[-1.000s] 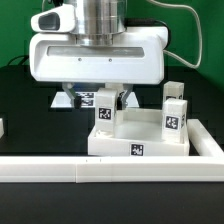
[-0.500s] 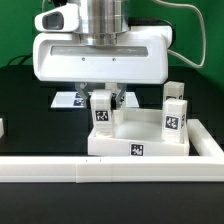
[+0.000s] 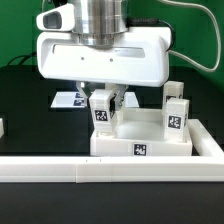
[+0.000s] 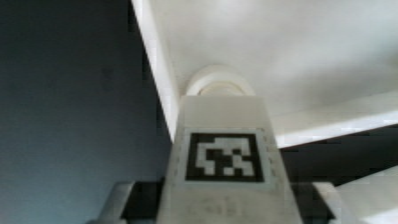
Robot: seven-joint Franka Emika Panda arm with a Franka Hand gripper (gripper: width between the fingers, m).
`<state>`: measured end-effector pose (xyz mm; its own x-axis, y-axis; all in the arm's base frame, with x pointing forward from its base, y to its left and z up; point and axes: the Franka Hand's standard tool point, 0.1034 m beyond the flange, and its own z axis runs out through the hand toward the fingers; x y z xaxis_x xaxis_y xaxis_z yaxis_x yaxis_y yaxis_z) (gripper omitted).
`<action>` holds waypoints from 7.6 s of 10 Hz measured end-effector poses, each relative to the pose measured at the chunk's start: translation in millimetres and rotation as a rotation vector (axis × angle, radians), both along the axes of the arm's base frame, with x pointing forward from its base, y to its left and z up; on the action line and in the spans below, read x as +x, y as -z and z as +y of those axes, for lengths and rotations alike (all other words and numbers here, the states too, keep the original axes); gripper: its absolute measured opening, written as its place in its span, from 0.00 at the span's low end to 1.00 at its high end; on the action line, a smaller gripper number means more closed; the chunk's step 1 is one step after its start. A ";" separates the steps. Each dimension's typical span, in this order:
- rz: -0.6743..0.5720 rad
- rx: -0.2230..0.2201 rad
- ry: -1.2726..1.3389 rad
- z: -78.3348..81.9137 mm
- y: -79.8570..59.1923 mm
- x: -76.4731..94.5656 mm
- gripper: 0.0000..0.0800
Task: Assemble square table
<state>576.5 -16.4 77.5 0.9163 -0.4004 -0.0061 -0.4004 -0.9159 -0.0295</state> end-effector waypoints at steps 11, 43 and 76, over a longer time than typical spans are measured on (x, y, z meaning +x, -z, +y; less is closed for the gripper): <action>0.008 0.033 1.032 31.8 2.9 -3.2 0.36; -0.011 -0.075 -0.470 25.8 3.0 -3.1 0.36; -0.025 -0.073 -0.594 33.3 2.0 -0.6 0.81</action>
Offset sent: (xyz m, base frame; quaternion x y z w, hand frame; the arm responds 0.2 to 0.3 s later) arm -0.0107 0.0041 -0.0007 -0.0293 0.0351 0.1822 0.9822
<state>576.0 16.9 75.5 0.9829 0.1822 0.0270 0.1811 -0.9827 0.0386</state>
